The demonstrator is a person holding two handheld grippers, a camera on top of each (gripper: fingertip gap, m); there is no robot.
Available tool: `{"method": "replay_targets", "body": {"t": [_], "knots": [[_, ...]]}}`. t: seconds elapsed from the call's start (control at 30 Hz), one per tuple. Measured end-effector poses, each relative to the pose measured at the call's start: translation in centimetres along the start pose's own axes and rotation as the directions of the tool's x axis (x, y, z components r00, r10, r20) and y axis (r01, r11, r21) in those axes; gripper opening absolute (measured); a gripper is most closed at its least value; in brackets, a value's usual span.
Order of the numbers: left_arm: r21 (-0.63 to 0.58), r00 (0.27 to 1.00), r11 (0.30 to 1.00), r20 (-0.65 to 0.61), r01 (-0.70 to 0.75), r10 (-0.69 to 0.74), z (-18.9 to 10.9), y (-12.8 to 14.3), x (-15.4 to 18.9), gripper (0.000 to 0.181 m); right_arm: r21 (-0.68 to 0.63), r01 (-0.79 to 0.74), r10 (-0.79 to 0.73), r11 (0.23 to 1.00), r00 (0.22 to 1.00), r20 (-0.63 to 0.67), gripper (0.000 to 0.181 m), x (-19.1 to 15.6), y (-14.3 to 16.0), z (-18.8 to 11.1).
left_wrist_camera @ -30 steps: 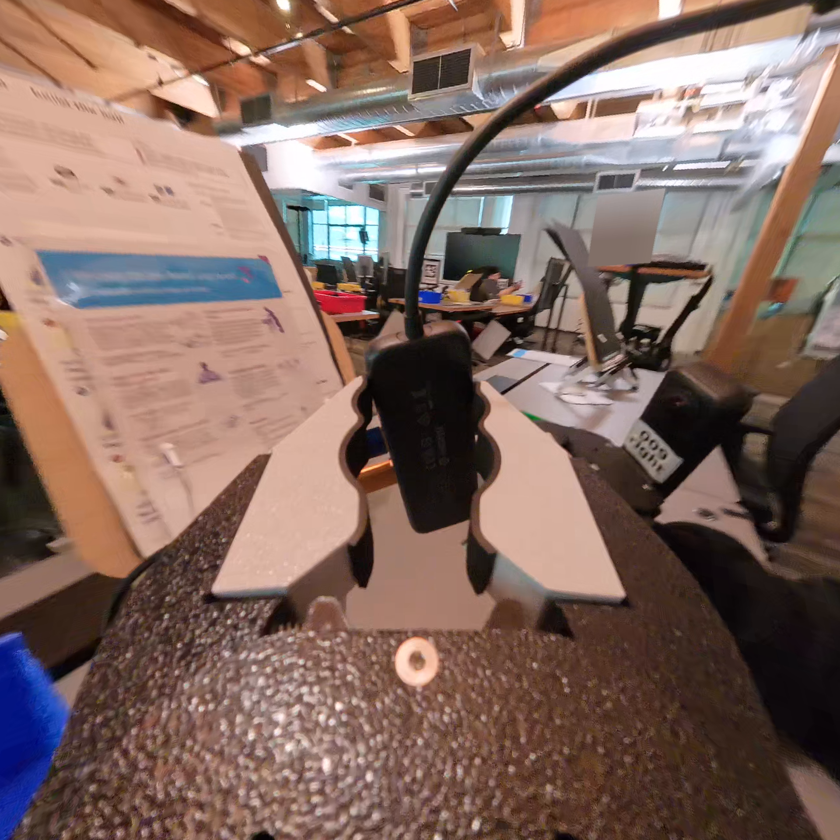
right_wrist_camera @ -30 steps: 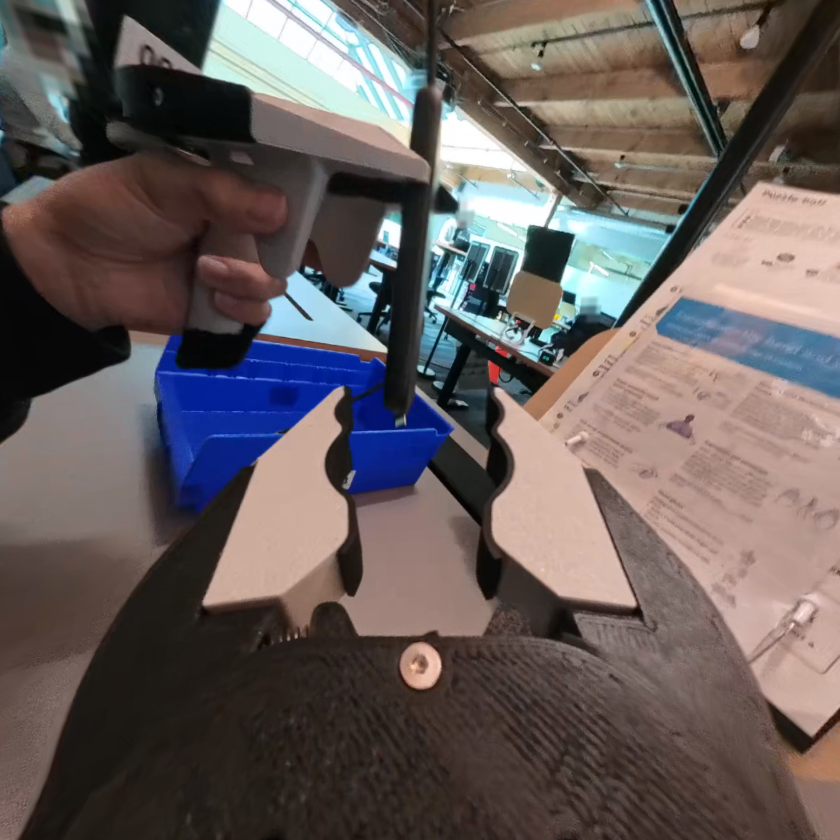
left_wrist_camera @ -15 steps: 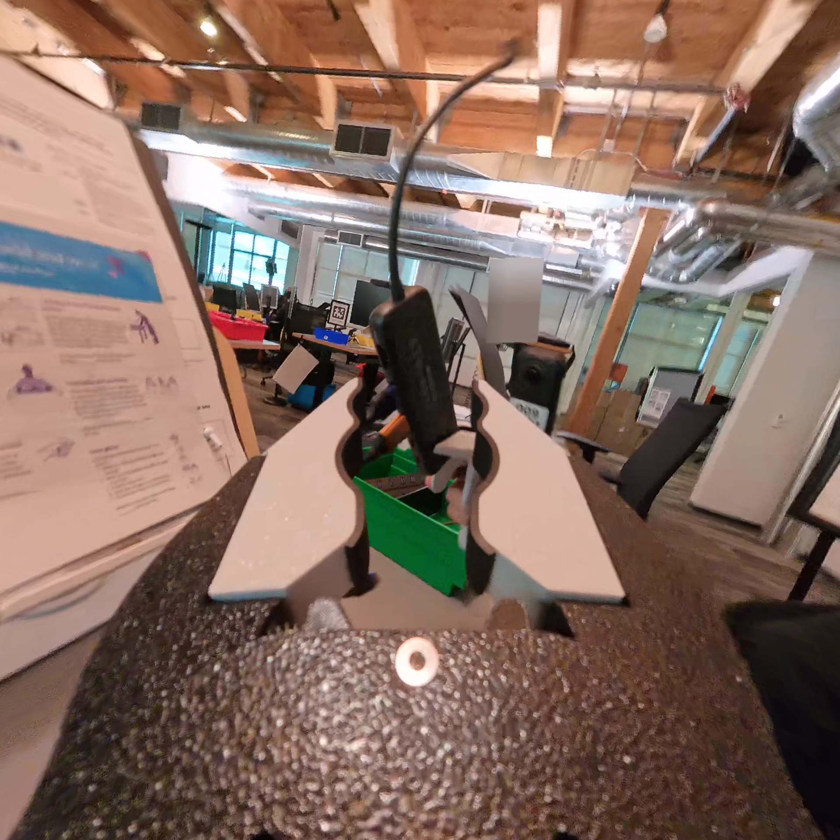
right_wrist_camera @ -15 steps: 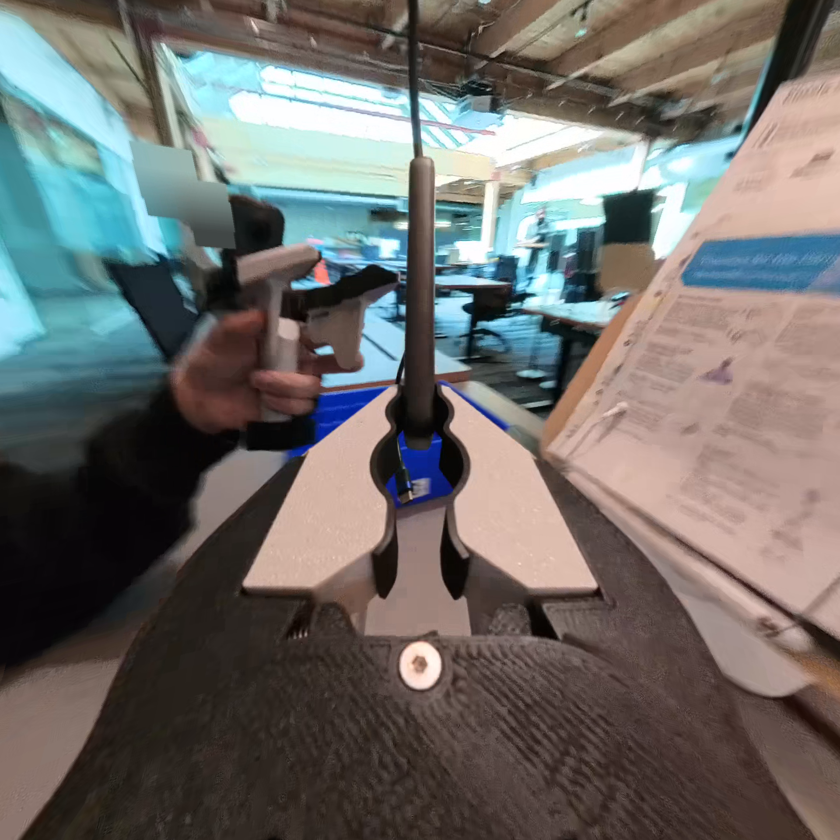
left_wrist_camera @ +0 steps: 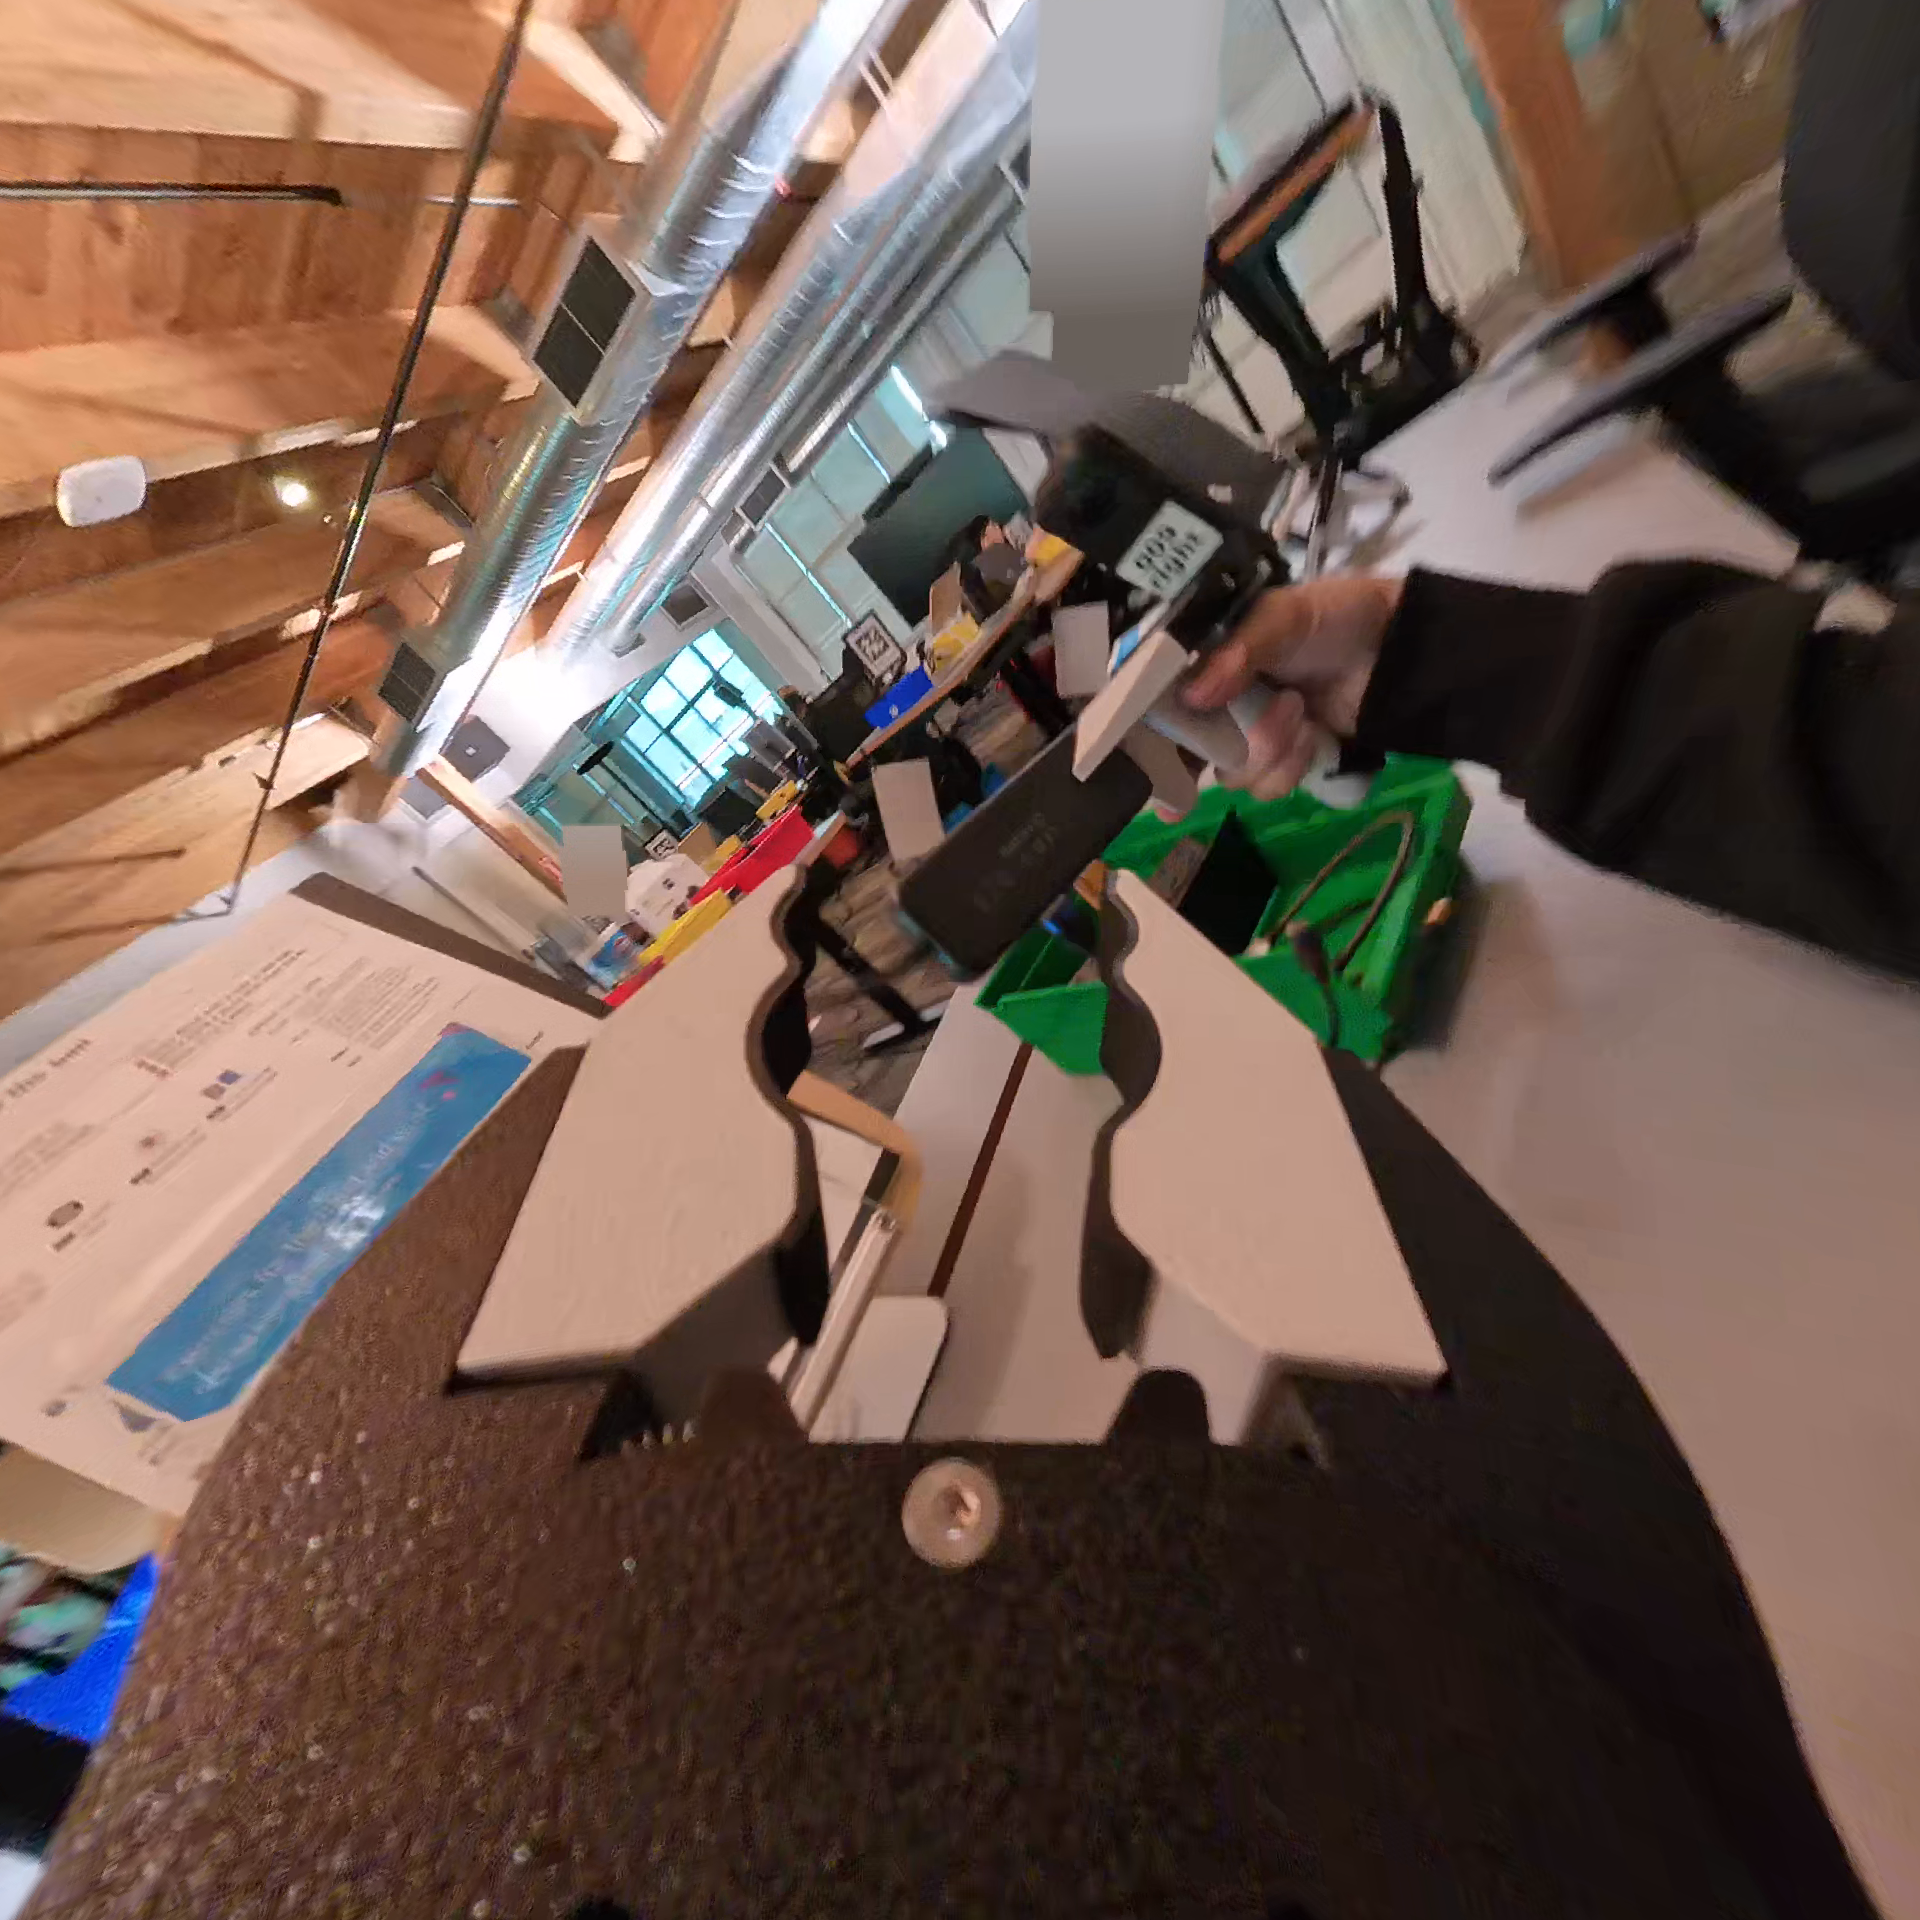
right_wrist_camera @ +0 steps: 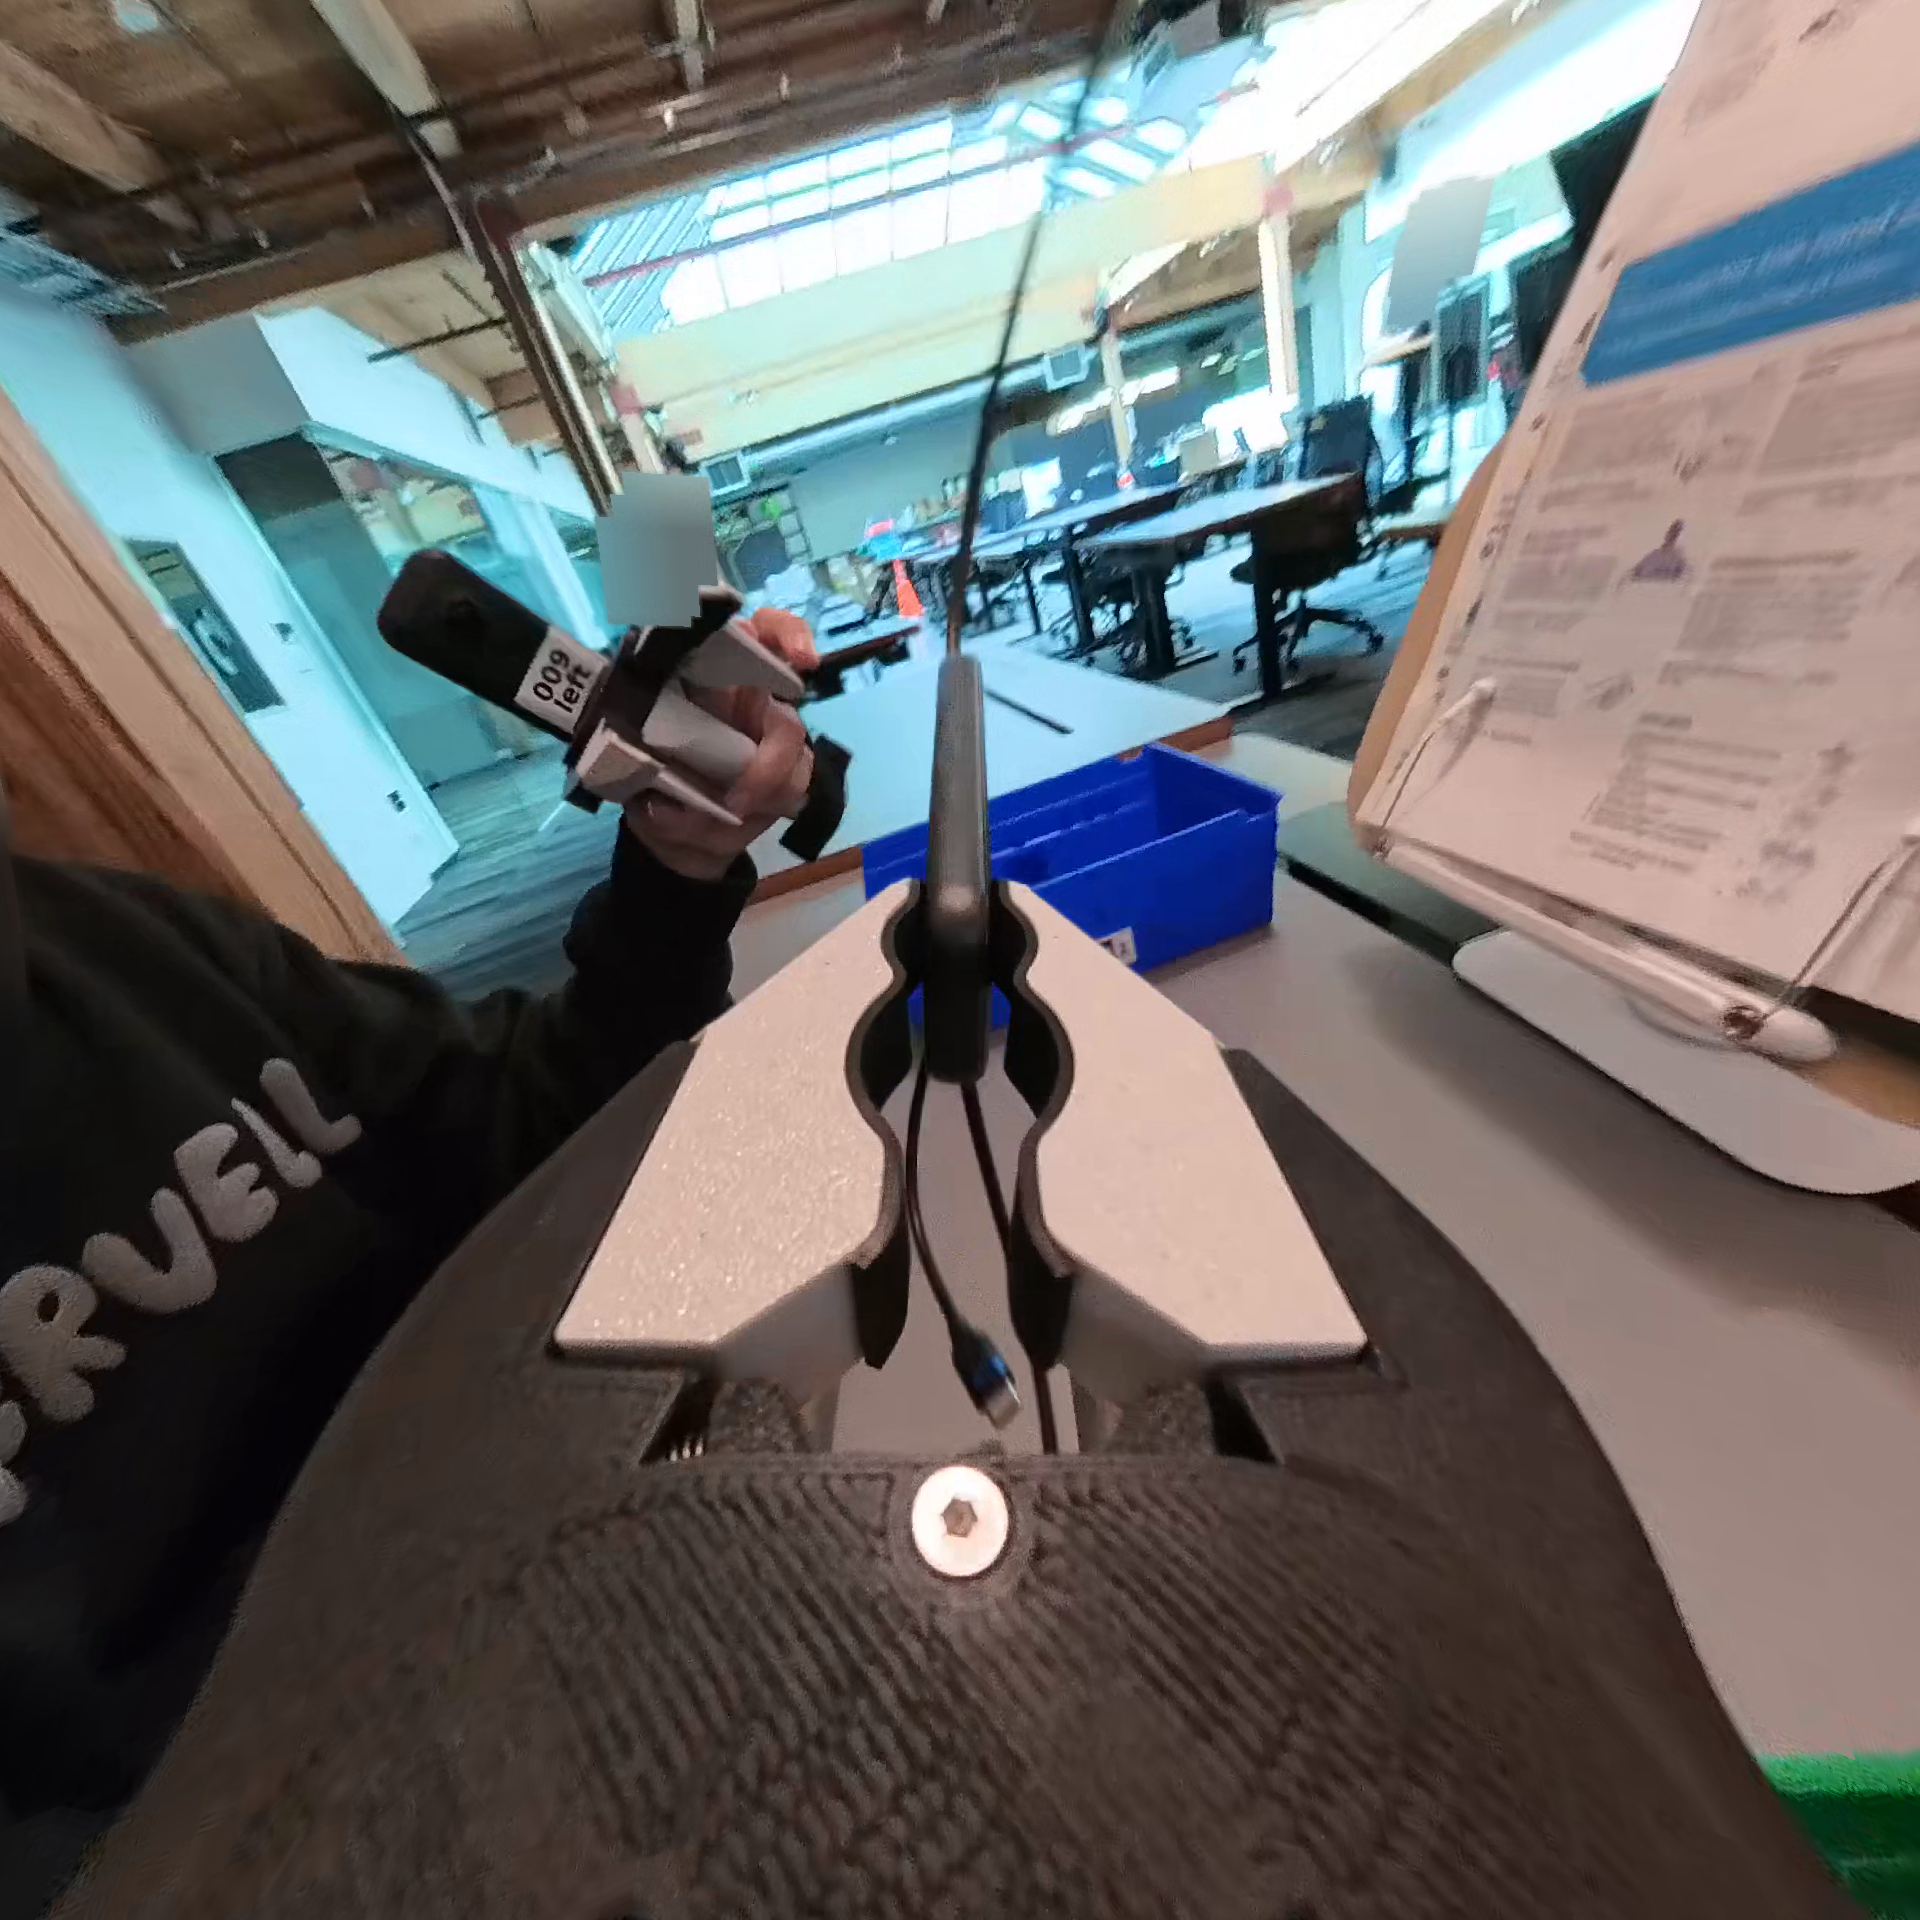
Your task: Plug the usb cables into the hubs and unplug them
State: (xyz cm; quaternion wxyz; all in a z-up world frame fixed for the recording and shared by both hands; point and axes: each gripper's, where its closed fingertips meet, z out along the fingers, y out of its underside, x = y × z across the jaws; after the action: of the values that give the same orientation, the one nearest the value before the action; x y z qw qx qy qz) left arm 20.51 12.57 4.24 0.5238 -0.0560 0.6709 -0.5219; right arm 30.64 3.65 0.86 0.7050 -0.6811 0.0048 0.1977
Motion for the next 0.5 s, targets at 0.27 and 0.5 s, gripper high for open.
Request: {"method": "replay_targets", "body": {"t": [0.27, 0.5], "knots": [[-0.230, 0.962, 0.938, -0.149, -0.260, 0.229, 2.2, 7.0, 3.3, 0.061, -0.091, -0.139, 0.148, 0.986, 0.985, 0.093, 0.010, 1.9, 3.1, 5.1], [-0.374, 0.948, 0.872, -0.091, -0.316, 0.304, 3.6, 10.8, 2.3, 0.058, 0.003, -0.203, 0.201, 0.979, 0.971, 0.133, 0.010, 2.1, 1.9, 6.7]]}}
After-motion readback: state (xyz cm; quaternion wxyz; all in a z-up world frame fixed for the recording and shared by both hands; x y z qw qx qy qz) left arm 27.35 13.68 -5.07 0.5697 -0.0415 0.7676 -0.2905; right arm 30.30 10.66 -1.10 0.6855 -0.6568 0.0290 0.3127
